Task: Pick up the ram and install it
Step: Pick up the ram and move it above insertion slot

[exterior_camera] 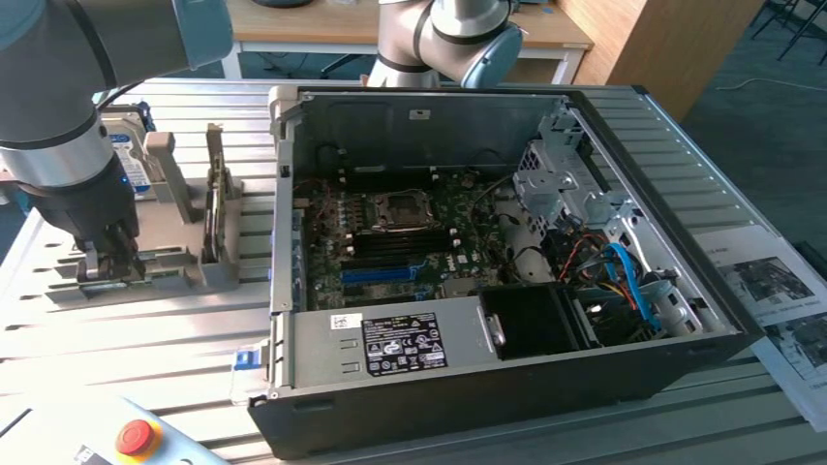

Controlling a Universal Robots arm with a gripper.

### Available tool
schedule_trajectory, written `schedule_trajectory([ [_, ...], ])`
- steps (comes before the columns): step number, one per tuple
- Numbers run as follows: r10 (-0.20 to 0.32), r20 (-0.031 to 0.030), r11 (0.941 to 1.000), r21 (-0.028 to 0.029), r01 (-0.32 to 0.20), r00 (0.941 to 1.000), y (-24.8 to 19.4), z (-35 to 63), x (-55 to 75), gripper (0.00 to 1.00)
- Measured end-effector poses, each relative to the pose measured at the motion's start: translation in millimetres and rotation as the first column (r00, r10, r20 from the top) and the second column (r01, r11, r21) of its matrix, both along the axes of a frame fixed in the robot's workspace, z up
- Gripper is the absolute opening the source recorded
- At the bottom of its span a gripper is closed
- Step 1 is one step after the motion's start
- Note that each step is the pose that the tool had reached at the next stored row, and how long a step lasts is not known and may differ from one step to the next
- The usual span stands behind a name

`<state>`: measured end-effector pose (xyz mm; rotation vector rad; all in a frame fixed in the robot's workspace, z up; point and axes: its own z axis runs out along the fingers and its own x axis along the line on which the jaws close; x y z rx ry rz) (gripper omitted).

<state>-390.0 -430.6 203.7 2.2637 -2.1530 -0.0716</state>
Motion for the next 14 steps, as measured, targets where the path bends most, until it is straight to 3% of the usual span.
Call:
schedule_trajectory([
  [7,0.000,0.0000,1.0000,0.0000,0.000,1.0000,0.0,0.8,0.1,0.11],
  [14,0.000,0.0000,1.0000,0.0000,0.000,1.0000,0.0,10.0,0.0,0.11],
])
